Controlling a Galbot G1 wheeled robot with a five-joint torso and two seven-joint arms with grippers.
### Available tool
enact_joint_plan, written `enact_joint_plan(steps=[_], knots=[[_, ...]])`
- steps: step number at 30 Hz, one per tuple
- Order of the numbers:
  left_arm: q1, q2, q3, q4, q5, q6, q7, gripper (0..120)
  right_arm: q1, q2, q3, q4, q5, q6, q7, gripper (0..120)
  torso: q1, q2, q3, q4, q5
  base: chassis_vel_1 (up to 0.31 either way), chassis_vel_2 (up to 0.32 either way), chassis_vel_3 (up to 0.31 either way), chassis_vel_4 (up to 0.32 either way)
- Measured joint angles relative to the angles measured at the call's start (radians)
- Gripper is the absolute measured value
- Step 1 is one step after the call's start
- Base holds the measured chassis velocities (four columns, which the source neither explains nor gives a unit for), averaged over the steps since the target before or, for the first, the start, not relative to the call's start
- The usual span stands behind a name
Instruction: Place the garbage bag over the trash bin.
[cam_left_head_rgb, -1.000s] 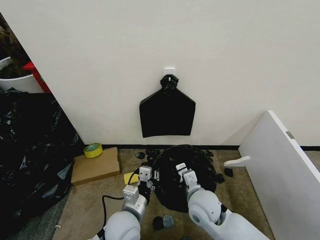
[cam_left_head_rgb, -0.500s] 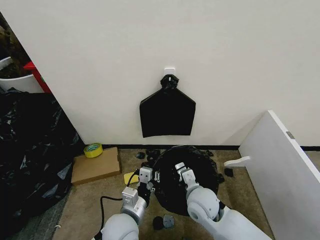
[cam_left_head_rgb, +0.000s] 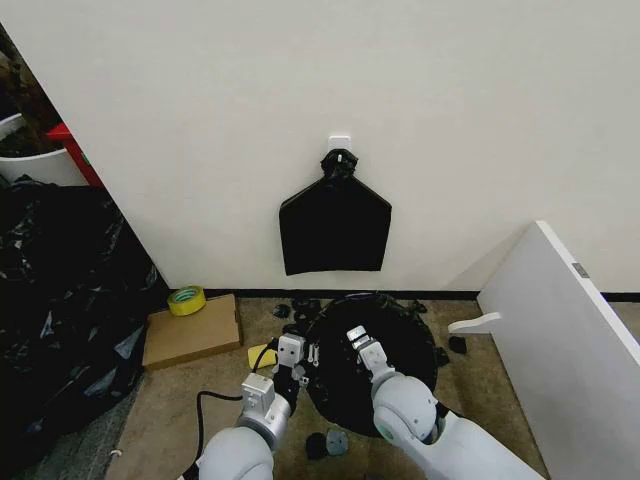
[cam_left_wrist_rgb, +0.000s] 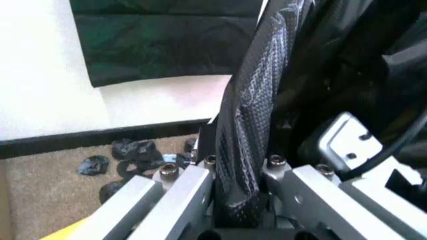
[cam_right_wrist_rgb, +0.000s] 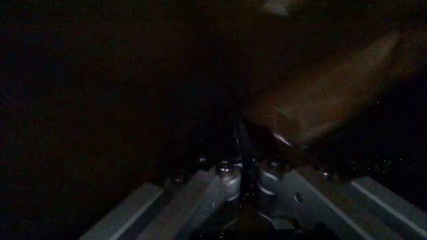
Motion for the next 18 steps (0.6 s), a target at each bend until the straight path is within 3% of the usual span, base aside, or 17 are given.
enact_joint_plan(steps=[7,18], knots=[[0.001,0.016,0.007,-0.007,-0.004,0.007,0.001,1,0.054,0.037,-0.021,-0.057,-0.008,0.127,-0.02,0,0.0,0.0,0.0,0.0006,0.0001,0.0,0.0,0.0,0.0],[0.005,0.007,-0.002,-0.015,-0.023,0.01,0.0,1,0.027,0.001,-0.04,-0.023,0.002,0.019,-0.024,0,0.0,0.0,0.0,0.0002,0.0001,0.0,0.0,0.0,0.0]])
